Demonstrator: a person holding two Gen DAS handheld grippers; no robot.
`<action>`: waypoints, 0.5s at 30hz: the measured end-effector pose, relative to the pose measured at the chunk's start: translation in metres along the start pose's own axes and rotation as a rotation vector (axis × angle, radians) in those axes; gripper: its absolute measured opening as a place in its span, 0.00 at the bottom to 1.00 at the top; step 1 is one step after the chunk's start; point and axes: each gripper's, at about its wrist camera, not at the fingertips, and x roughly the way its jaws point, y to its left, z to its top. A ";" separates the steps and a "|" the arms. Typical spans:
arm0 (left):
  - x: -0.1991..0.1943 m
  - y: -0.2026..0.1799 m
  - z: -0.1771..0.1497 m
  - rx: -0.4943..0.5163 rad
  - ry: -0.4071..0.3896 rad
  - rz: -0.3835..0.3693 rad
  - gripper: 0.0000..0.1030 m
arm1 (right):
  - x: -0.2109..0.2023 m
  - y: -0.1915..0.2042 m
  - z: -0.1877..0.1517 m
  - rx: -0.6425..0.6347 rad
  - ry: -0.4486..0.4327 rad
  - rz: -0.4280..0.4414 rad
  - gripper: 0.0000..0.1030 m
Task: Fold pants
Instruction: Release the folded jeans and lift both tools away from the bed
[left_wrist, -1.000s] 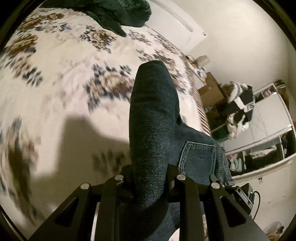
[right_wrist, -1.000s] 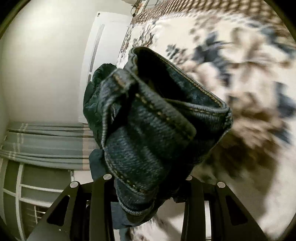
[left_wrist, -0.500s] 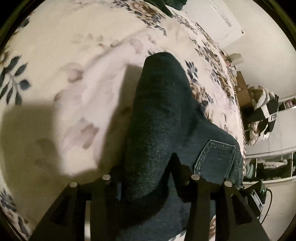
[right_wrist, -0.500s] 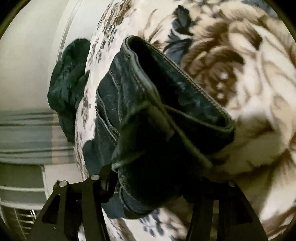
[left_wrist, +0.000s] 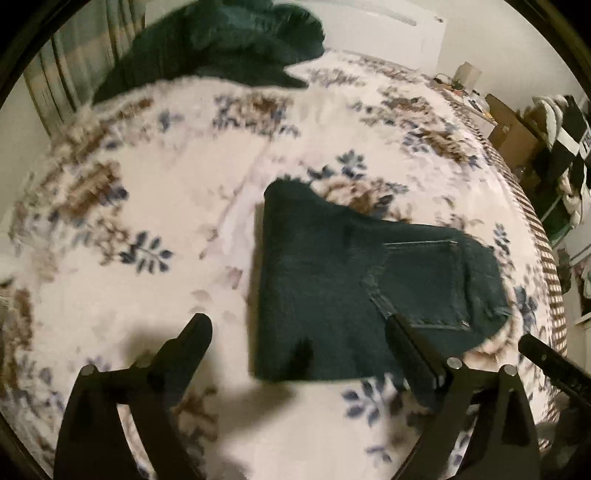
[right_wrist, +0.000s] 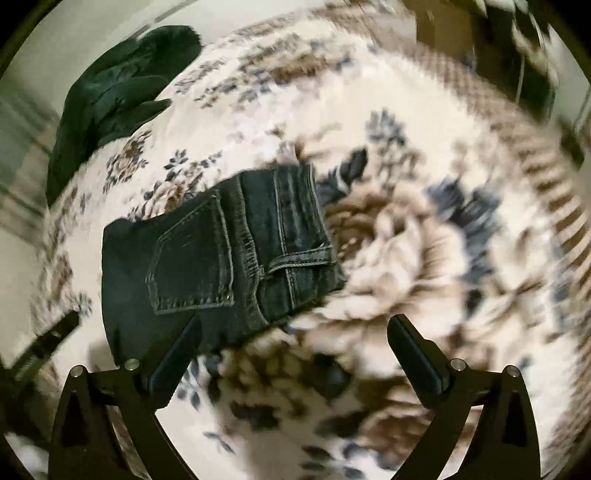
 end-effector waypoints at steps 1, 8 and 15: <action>-0.013 -0.005 -0.002 0.005 -0.007 0.013 0.94 | -0.019 0.004 -0.004 -0.020 -0.014 -0.019 0.99; -0.108 -0.031 -0.015 0.007 -0.067 0.053 0.94 | -0.148 0.028 -0.029 -0.137 -0.123 -0.064 0.99; -0.222 -0.048 -0.032 0.002 -0.165 0.081 0.94 | -0.284 0.034 -0.058 -0.199 -0.214 -0.029 0.99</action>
